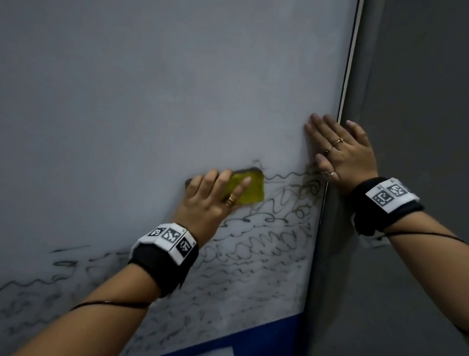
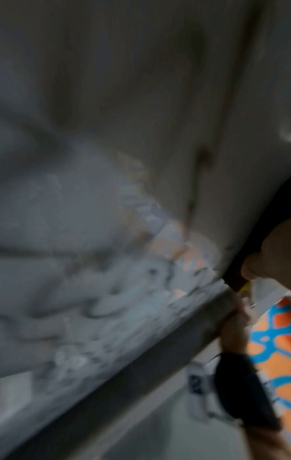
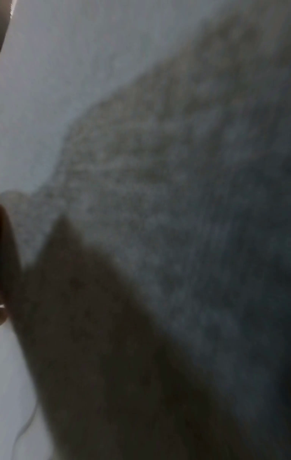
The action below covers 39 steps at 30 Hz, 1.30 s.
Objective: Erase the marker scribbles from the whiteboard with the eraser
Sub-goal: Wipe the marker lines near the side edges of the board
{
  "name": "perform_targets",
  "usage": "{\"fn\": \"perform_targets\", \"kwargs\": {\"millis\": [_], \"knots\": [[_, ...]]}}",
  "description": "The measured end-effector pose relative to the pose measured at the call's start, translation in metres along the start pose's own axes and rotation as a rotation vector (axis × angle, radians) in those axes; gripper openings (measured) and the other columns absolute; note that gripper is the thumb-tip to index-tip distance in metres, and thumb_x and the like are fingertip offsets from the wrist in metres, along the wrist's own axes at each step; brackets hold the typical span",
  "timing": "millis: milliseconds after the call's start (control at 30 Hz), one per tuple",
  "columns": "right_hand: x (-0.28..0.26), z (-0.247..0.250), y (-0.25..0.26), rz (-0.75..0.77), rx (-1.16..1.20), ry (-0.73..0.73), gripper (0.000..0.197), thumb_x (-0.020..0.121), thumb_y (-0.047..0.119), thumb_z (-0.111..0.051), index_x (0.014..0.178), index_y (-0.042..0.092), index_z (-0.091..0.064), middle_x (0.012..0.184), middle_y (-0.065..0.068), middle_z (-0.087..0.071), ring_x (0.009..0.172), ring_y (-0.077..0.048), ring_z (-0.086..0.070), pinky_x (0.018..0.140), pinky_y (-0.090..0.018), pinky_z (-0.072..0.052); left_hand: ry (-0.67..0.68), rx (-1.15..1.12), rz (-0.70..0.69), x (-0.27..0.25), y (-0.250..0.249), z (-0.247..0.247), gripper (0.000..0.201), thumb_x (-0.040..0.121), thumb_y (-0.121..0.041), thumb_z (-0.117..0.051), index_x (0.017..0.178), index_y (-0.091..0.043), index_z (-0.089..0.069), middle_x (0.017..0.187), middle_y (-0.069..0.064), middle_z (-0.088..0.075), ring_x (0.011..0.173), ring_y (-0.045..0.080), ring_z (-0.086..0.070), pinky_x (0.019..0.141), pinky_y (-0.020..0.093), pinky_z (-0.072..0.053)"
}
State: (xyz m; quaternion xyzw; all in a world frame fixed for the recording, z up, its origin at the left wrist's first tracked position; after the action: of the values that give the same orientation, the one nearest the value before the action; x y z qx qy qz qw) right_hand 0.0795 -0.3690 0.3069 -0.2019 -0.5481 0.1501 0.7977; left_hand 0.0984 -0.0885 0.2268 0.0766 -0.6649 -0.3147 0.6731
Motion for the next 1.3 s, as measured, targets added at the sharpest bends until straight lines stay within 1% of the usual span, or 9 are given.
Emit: {"fn": "perform_targets", "kwargs": {"millis": [167,333,600,733,800,900,1033,1233,1300], "knots": [[-0.003,-0.003,0.0,-0.002,-0.012,0.024,0.058,0.093,0.034,-0.02,0.149,0.018,-0.025,0.155,-0.001,-0.024,0.141,-0.016,-0.026,0.111,-0.037,-0.015,0.002,0.016,-0.107,0.008,0.006,0.008,0.05,0.089,-0.018,-0.052,0.137,-0.021,-0.042,0.126,0.012,-0.039,0.109,0.031,-0.04,0.093,0.042,-0.031],[-0.004,-0.001,-0.002,-0.011,0.001,0.004,0.059,0.092,0.033,-0.018,0.149,0.019,-0.027,0.154,-0.001,-0.025,0.141,-0.016,-0.024,0.111,-0.036,-0.014,-0.014,0.069,0.189,0.038,0.009,0.009,0.054,0.083,-0.027,-0.067,0.135,-0.025,-0.05,0.128,0.009,-0.038,0.11,0.031,-0.038,0.088,0.043,-0.029],[-0.003,-0.002,-0.001,-0.017,0.018,0.008,0.059,0.092,0.033,-0.018,0.148,0.019,-0.029,0.154,-0.001,-0.027,0.14,-0.017,-0.027,0.111,-0.036,-0.016,0.058,-0.023,-0.26,0.005,-0.021,-0.004,0.052,0.087,-0.023,-0.06,0.136,-0.021,-0.044,0.127,0.011,-0.041,0.109,0.03,-0.042,0.088,0.04,-0.032],[-0.003,-0.002,0.001,-0.023,0.035,-0.004,0.057,0.093,0.032,-0.017,0.147,0.019,-0.032,0.152,0.0,-0.03,0.139,-0.015,-0.029,0.11,-0.036,-0.017,-0.027,0.076,0.041,0.057,0.005,-0.001,0.041,0.095,-0.042,-0.044,0.131,-0.024,-0.054,0.124,0.01,-0.048,0.108,0.028,-0.041,0.084,0.04,-0.03],[-0.005,-0.002,-0.002,-0.097,0.064,-0.055,0.057,0.093,0.031,-0.017,0.144,0.015,-0.038,0.149,-0.003,-0.037,0.137,-0.018,-0.032,0.109,-0.036,-0.016,-0.033,0.065,0.082,0.058,-0.006,-0.005,0.044,0.09,-0.044,-0.055,0.129,-0.024,-0.056,0.122,0.01,-0.053,0.106,0.028,-0.042,0.081,0.039,-0.03],[-0.007,-0.002,-0.007,-0.238,0.104,-0.128,0.058,0.091,0.031,-0.018,0.138,0.014,-0.046,0.142,-0.003,-0.047,0.137,-0.02,-0.029,0.107,-0.039,-0.012,0.036,-0.045,-0.117,0.029,-0.042,-0.02,0.055,0.08,-0.033,-0.07,0.131,-0.022,-0.054,0.124,0.011,-0.044,0.107,0.031,-0.044,0.08,0.039,-0.033],[-0.009,-0.005,-0.008,-0.207,0.074,-0.136,0.057,0.089,0.033,-0.021,0.136,0.017,-0.05,0.141,0.001,-0.048,0.137,-0.022,-0.029,0.107,-0.042,-0.012,0.027,-0.098,-0.306,0.031,-0.049,-0.021,0.045,0.087,-0.022,-0.055,0.132,-0.019,-0.052,0.122,0.012,-0.042,0.105,0.03,-0.044,0.081,0.039,-0.033],[-0.009,-0.006,-0.011,-0.26,0.155,-0.211,0.058,0.099,0.033,-0.008,0.137,0.014,-0.049,0.143,-0.002,-0.045,0.139,-0.026,-0.02,0.114,-0.038,0.005,-0.069,-0.004,0.013,0.111,-0.031,-0.028,0.046,0.099,-0.047,-0.031,0.126,-0.023,-0.059,0.12,0.01,-0.049,0.103,0.028,-0.042,0.078,0.039,-0.03],[-0.01,-0.007,-0.017,-0.407,0.251,-0.242,0.062,0.1,0.039,-0.002,0.141,0.013,-0.041,0.15,-0.008,-0.034,0.141,-0.033,-0.008,0.114,-0.04,0.011,-0.058,-0.043,0.018,0.105,-0.052,-0.037,0.046,0.094,-0.051,-0.041,0.128,-0.024,-0.058,0.122,0.01,-0.042,0.105,0.028,-0.042,0.078,0.039,-0.03]]}}
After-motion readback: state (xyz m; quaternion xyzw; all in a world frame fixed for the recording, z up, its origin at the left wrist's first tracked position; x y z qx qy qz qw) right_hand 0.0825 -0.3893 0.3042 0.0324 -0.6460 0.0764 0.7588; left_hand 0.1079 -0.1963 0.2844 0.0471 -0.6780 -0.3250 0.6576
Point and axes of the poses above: each hand's wrist, its own x-axis towards the middle knuckle, its own z-axis out of the back of the hand, y = z × x, the point moved 3 cm from there along x, towards the middle knuckle
